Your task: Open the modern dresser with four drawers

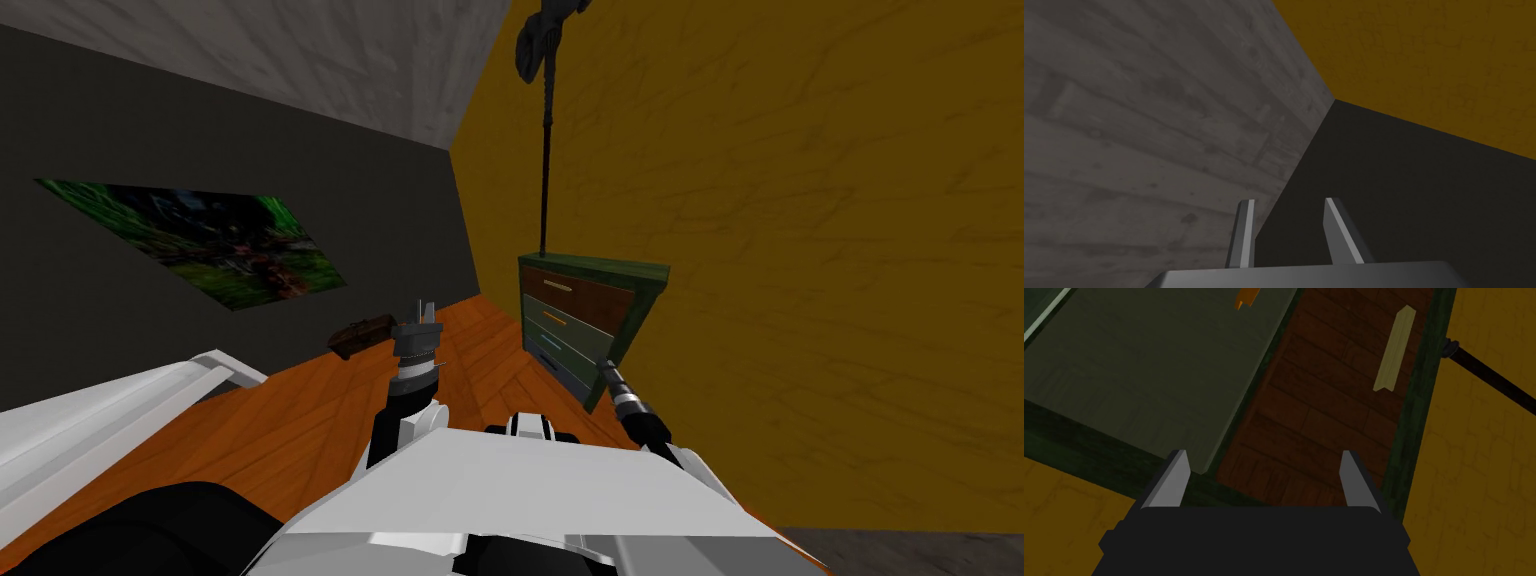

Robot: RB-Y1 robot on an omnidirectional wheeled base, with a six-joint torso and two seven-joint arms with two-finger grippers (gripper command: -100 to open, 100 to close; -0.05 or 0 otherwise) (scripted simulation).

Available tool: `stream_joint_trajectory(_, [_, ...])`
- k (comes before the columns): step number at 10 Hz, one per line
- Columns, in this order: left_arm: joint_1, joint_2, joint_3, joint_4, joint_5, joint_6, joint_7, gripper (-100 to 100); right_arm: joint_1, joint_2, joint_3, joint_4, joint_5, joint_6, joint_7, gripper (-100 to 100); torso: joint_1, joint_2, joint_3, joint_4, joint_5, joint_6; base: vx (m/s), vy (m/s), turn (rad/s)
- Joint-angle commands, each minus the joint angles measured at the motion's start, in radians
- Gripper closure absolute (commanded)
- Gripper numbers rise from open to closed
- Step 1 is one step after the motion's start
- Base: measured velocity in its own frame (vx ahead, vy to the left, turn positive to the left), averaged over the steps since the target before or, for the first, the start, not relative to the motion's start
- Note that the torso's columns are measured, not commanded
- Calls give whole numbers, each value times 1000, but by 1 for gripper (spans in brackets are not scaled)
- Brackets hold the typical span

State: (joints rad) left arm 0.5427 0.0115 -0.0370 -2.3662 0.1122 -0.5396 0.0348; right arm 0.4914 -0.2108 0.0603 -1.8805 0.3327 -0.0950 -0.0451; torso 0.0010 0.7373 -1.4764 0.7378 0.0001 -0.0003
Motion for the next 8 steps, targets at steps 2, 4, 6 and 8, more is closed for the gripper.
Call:
stream_joint_trajectory(2, [0, 0, 0, 0, 0, 0, 0, 0, -16, -16, 22, 76, 49, 85, 21, -100, -1, 2, 1, 1, 0, 0, -7, 113, 122])
stream_joint_trajectory(4, [0, 0, 0, 0, 0, 0, 0, 0, -23, -28, 39, 122, 83, 134, 34, -100, 0, 1, 1, 0, 0, 0, 2, 130, 106])
stream_joint_trajectory(6, [0, 0, 0, 0, 0, 0, 0, 0, -31, -40, 55, 168, 117, 184, 48, -100, 0, -1, -1, 0, 0, 0, 27, 125, 115])
stream_joint_trajectory(8, [0, 0, 0, 0, 0, 0, 0, 0, -40, -54, 71, 215, 152, 233, 63, -100, -1, 1, 1, 0, 0, 0, 8, 124, 105])
